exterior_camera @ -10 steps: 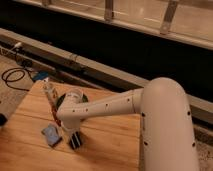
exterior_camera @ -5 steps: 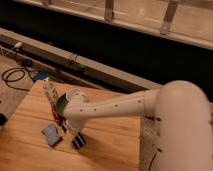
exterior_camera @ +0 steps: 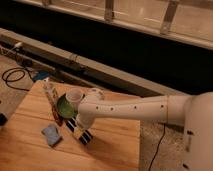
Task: Place the eraser on the white sponge
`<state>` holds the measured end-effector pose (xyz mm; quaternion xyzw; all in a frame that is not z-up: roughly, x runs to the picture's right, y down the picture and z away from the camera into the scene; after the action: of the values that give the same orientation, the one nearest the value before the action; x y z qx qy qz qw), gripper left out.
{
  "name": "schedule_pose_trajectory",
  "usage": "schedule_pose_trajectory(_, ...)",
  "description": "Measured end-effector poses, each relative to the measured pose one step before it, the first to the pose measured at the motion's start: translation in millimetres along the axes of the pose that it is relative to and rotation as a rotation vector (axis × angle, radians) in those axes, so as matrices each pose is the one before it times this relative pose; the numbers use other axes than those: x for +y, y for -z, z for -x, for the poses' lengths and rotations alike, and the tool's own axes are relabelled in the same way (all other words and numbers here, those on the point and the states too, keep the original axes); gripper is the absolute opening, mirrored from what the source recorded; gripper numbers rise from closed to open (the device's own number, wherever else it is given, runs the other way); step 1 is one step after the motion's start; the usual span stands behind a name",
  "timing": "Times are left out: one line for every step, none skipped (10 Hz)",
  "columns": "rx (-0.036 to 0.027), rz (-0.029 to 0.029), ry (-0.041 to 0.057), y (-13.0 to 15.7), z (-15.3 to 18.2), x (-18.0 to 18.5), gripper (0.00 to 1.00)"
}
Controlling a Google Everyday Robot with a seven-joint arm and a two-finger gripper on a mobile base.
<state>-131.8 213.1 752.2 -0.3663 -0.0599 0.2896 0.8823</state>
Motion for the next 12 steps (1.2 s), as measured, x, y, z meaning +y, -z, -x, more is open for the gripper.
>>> schedule_pose_trajectory(0.00037,0.00015,0.01842,0.32,1.92,2.32,0.0)
schedule_pose_trajectory(0.00353,-0.00588,0.0577,0.7,5.07,5.33,0.0)
schedule_pose_trajectory(0.0029,-0.01034,0.0578,2.0,5.22,6.07,0.0)
schedule_pose_trajectory(0.00797,-0.00945,0.04792,0.72,6.83,7.49,0.0)
schedule_pose_trajectory(0.00556,-0.00499,0.04128,-0.03,6.82,6.93,0.0)
schedule_pose_trajectory(0.00733,-0.00954,0.04549,1.59,7.92,7.4,0.0)
schedule_pose_trajectory(0.00381,-0.00678,0.02846,2.7,5.38,4.23,0.0)
schedule_pose_trajectory(0.0028,-0.00452,0.01758,2.12,3.47,2.43,0.0)
schedule_pose_trajectory(0.00718,0.00089,0.02975,0.6,7.02,6.13,0.0)
schedule_pose_trajectory(0.00709,-0.00315,0.03216,-1.12,7.69,3.43,0.0)
schedule_pose_trajectory(0.00409,0.00208,0.02157,-1.33,6.79,2.79,0.0)
schedule_pose_trajectory(0.00741,0.00728,0.03162,-3.69,10.78,4.33,0.0)
